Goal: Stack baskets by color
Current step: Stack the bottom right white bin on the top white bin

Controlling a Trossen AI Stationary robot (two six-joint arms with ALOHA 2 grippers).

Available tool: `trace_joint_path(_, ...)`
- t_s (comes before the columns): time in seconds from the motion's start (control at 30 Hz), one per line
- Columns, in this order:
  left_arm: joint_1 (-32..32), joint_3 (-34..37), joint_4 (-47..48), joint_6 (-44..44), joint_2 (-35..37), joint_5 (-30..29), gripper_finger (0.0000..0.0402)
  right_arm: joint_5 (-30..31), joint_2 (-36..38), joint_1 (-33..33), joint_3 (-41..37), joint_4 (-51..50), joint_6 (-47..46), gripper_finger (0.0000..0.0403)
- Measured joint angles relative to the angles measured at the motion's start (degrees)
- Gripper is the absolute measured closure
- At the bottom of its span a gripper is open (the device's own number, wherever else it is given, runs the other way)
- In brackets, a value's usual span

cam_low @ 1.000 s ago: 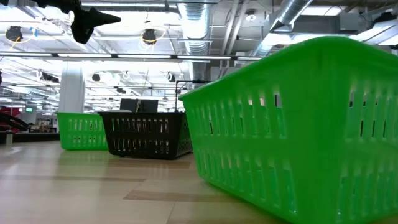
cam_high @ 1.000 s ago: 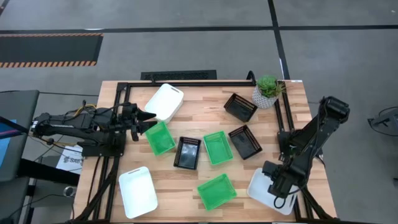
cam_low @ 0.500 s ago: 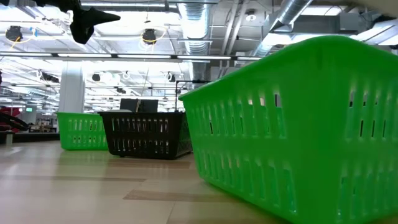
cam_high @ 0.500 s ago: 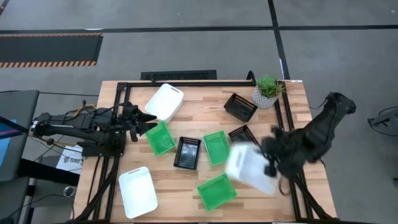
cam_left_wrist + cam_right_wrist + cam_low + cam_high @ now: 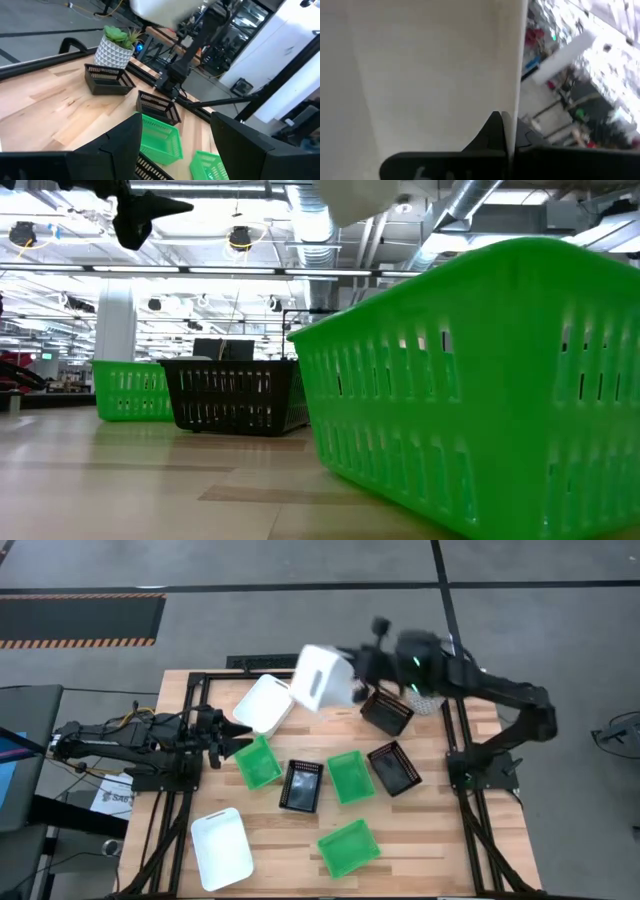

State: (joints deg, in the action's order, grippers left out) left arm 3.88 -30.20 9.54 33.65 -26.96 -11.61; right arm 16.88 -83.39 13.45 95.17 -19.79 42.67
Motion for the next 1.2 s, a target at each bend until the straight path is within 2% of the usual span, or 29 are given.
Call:
trace_joint_path(0.07,0.0,0.0,0.0,1.1,0.0,0.8,0.0178,-5.3,-4.1,4.3,1.9,3.0,3.2,0.0402)
trace_joint_path(0.17,0.0,0.0,0.0,3.1,0.0,1.5,0.0178,-10.2,-10.9,8.6,5.2,5.4,5.8,0.0402)
trace_joint_path(0.37,0.0,0.0,0.0,4.2,0.0,3.9,0.0178,-21.8,-24.4,11.0,11.6,5.5,14.4,0.0402)
trace_joint_path(0.57,0.0,0.0,0.1,5.3,0.0,9.6,0.0178,-22.6,-35.8,10.6,18.0,6.0,23.0,0.0402)
trace_joint_path(0.7,0.0,0.0,0.1,7.1,0.1,15.1,0.0178,-22.6,-41.8,10.7,22.9,5.9,25.1,0.0401)
trace_joint_path(0.77,0.0,-0.7,0.6,8.2,0.9,15.7,0.0178,-22.8,-44.0,10.7,25.3,5.9,25.4,0.0401)
trace_joint_path(0.87,0.0,-4.0,0.1,5.5,2.7,12.1,0.0178,-23.7,-46.6,10.7,29.0,6.2,25.5,0.0401)
trace_joint_path(1.03,0.0,-10.3,-0.3,-8.7,4.9,-2.5,0.0178,-27.8,-50.4,10.3,33.6,6.0,26.3,0.0401)
trace_joint_path(1.2,0.0,-12.9,-1.0,-17.2,5.3,-11.2,0.0178,-27.5,-54.0,10.0,36.2,3.1,29.9,0.0401)
